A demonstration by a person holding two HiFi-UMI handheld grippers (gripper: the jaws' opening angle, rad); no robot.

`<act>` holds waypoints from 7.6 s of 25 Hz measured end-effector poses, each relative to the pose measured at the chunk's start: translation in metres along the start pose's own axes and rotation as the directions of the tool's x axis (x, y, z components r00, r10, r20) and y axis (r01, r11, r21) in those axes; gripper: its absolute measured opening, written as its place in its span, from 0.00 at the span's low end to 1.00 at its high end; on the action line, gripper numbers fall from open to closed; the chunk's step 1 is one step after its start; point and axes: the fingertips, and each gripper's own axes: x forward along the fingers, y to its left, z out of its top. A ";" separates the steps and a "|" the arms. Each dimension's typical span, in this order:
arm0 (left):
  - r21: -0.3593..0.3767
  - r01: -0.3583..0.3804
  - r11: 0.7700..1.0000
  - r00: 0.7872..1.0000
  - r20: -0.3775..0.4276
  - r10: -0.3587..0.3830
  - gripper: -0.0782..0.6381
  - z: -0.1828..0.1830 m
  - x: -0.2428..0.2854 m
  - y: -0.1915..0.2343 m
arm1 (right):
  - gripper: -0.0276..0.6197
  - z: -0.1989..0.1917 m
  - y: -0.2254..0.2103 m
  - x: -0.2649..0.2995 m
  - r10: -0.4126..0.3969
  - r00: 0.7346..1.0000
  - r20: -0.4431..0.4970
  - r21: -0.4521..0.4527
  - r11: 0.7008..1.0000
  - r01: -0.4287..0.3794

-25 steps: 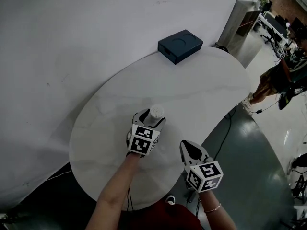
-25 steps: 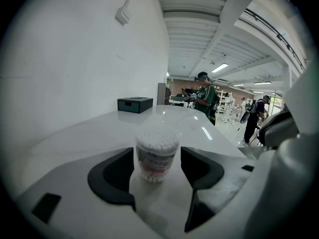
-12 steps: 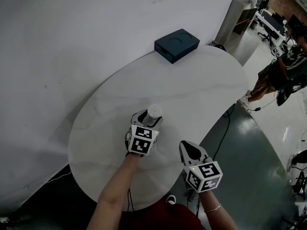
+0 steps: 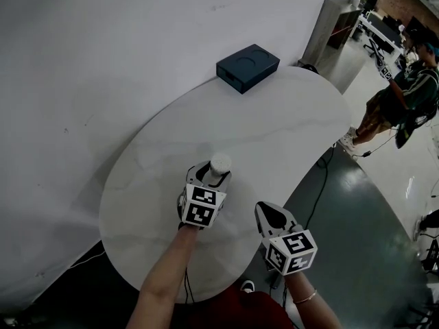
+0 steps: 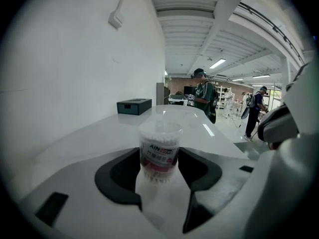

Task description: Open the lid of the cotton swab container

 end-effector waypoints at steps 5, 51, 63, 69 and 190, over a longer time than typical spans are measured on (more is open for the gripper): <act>0.007 0.016 1.000 1.000 0.006 -0.016 0.47 0.005 -0.014 -0.009 | 0.07 0.008 0.004 -0.003 -0.004 1.000 0.021 -0.005 1.000 0.004; -0.026 0.000 1.000 0.997 0.080 0.002 0.47 -0.002 -0.146 -0.044 | 0.07 0.042 0.115 -0.014 0.322 0.947 -0.002 -0.215 0.925 -0.315; -0.030 0.022 0.999 0.996 0.092 -0.019 0.47 -0.001 -0.153 -0.070 | 0.17 0.031 0.115 -0.033 0.387 0.919 -0.073 -0.245 0.887 -0.393; -0.016 0.066 0.998 0.993 0.096 -0.064 0.47 0.000 -0.155 -0.087 | 0.23 0.028 0.109 -0.045 0.400 0.909 -0.114 -0.290 0.862 -0.416; 0.057 0.220 0.974 0.970 0.089 -0.225 0.45 -0.017 -0.145 -0.114 | 0.42 0.068 0.092 -0.044 0.661 0.701 -0.268 -0.078 0.710 -0.700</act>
